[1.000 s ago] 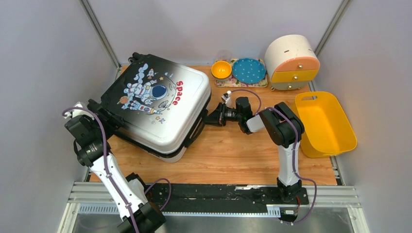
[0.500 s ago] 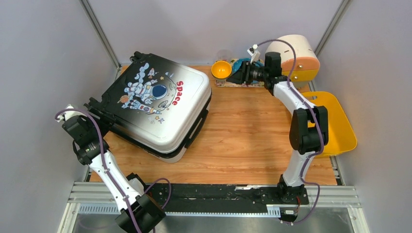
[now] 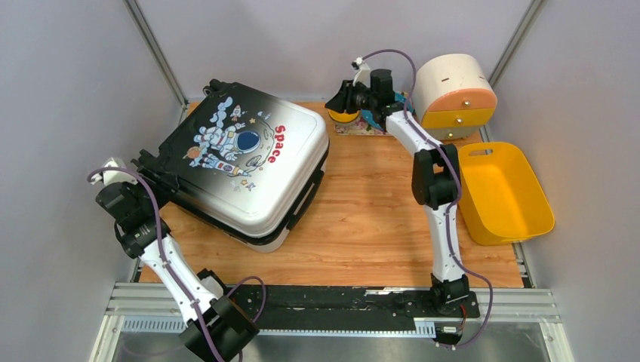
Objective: Open, take out, and arrange the luggage
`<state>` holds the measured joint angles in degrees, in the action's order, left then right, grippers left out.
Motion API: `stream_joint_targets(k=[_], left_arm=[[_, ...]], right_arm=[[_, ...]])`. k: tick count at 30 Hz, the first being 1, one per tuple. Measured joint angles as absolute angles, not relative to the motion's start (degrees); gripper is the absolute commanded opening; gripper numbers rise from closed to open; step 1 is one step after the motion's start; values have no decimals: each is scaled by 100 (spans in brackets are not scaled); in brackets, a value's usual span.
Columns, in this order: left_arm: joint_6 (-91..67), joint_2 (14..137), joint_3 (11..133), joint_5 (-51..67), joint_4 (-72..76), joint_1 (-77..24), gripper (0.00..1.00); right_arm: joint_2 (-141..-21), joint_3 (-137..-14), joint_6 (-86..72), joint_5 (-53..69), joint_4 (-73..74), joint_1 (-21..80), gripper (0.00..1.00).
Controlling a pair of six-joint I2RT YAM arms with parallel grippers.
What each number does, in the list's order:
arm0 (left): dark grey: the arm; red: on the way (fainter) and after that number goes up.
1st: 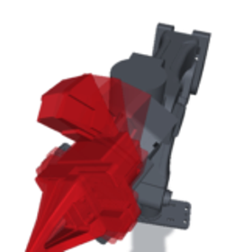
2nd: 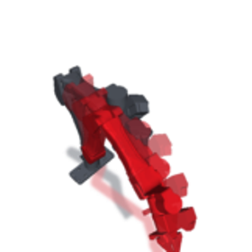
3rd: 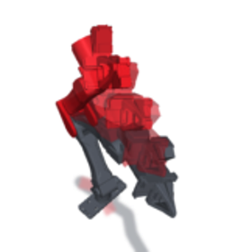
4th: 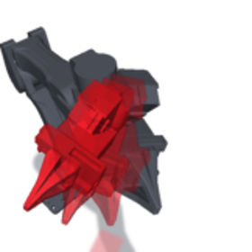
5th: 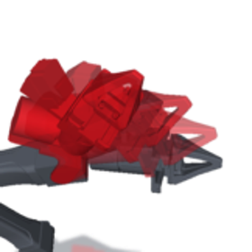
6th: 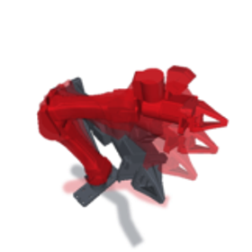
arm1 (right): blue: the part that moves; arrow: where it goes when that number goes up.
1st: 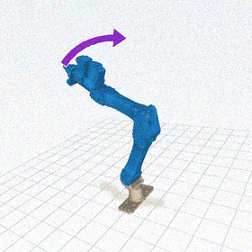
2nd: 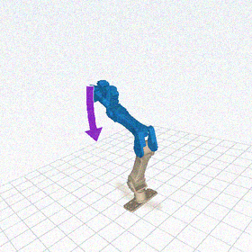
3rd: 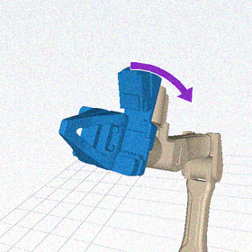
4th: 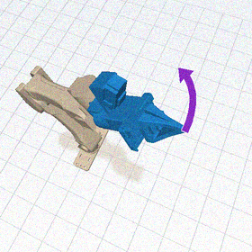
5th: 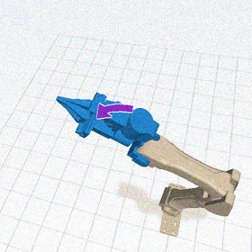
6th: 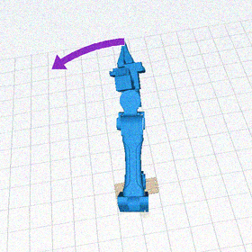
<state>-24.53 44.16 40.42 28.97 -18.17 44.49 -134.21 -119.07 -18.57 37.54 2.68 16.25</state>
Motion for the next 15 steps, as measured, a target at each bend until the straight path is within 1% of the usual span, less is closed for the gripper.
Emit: stream_joint_targets(k=[4,7,11,15], left_arm=[[-2405,4652,4003,3323,-1511,4427,57],[-2414,4886,3979,3516,-1197,4429,56],[-2440,5474,4071,3618,-558,4259,56],[-2412,6381,4517,3573,-27,3876,55]], right_arm=[[-13670,-11887,-1837,3754,403,1894,29],[-13531,-11489,-1815,3962,226,2071,27],[-13124,-10626,-1782,4108,-123,2169,25],[-12453,-9594,-1664,4099,-360,2130,25]])
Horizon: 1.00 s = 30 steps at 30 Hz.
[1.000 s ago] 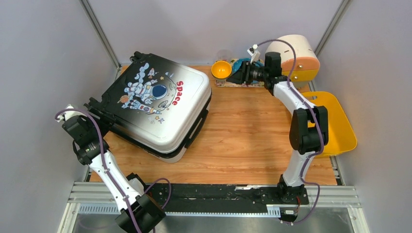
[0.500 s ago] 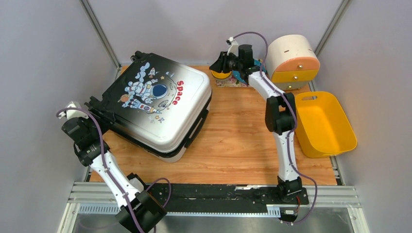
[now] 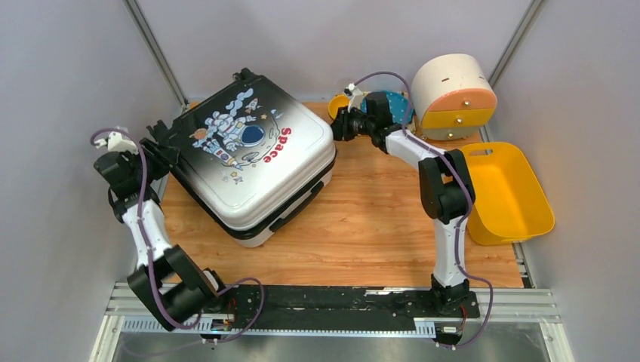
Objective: Open, take out, and arrange the luggage
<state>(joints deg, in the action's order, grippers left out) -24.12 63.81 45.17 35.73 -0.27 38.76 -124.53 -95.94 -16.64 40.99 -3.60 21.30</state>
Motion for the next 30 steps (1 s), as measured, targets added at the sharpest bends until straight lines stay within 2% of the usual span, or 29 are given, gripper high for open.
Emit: stream_joint_targets(k=[5,11,22,26,29,30], left_arm=[[-2189,7734,5596,3579,228,3507,61],[-1730,8361,6471,3627,-272,3406,73],[-550,7815,6539,3782,-1146,3380,72],[-373,7365,6517,4399,-1612,3190,74],[-150,7039,6484,4633,-2049,3002,82],[-58,6938,6482,4646,-2202,2998,84]], right_arm=[[-11515,-8337,-1531,4042,-410,2231,25],[-10755,-7397,-1516,4084,-353,2696,26],[-10210,-6733,-1514,4191,-331,3166,29],[-10204,-6663,-1525,4191,-475,3267,31],[-10165,-6641,-1463,4244,-373,3286,39],[-10141,-6641,-1413,4305,-305,3234,46]])
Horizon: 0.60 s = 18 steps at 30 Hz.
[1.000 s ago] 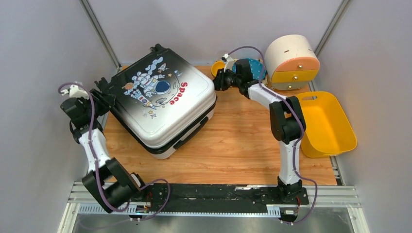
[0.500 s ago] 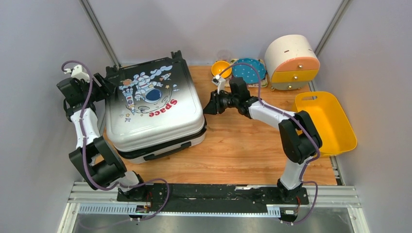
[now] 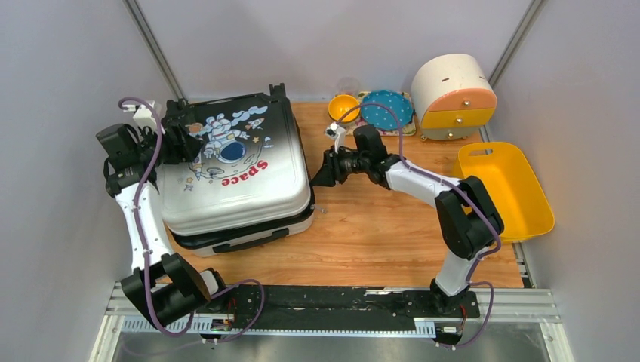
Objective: Open, take out, and arrange the luggage
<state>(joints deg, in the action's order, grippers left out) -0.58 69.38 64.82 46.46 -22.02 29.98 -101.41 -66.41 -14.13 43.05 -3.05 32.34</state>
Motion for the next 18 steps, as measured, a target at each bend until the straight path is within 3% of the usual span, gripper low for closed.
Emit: stream_joint_targets(k=[9,18], left_arm=[[666,6718,6613,5360,-3479,2974,86],[1153,6847,6899,5199,-4152,2119,85]], right_arm=[[-9402,-6449,368,5207,862,2040,76],[-9367,-6010,1044,5892,1140,2685,77]])
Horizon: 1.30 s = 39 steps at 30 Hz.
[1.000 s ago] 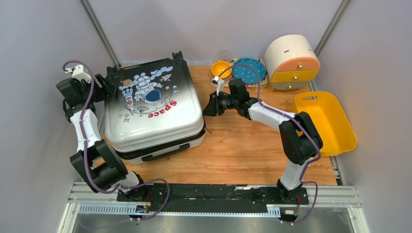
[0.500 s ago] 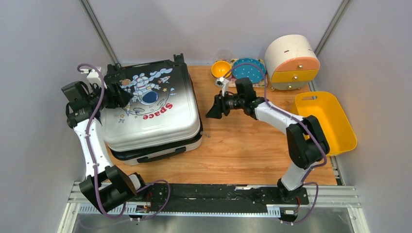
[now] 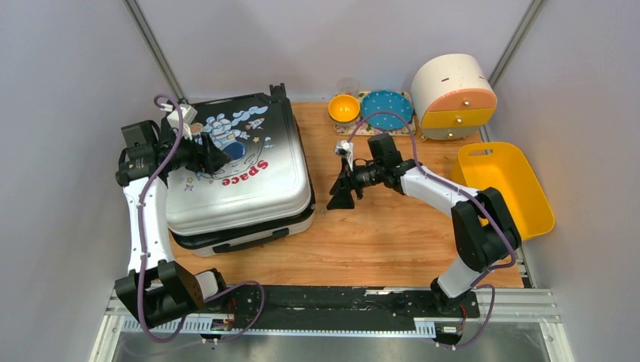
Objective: Open, take out, and arrange the luggage
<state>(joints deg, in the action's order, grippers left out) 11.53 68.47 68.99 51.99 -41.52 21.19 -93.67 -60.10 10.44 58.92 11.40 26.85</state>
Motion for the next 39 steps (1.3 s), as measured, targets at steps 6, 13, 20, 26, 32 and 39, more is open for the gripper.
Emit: stream_joint_targets(k=[6,13,20,26,32,39], left_arm=[[1232,6853,6904,5074,-4263,2032,84],[1262,6810,6823,5043,-4254,2023,84],[1321,6654,6700,5046,-4235,2023,84],[1367,6604,6619,5050,-4191,2023,83],[1380,6600,6571,5026,-4080,2021,82],[1345,6632,6525,4873,-3905,2021,81]], right_arm=[[-9483,-5975,1063,6055,991,3089,76],[-9850,-5951,1035,5817,751,3494,70],[-10014,-5887,941,5594,519,3658,25],[-9920,-5885,1022,5516,681,3579,0],[-9623,-5885,1109,4838,1063,3551,0],[-9638,-6058,921,3590,878,3439,0]])
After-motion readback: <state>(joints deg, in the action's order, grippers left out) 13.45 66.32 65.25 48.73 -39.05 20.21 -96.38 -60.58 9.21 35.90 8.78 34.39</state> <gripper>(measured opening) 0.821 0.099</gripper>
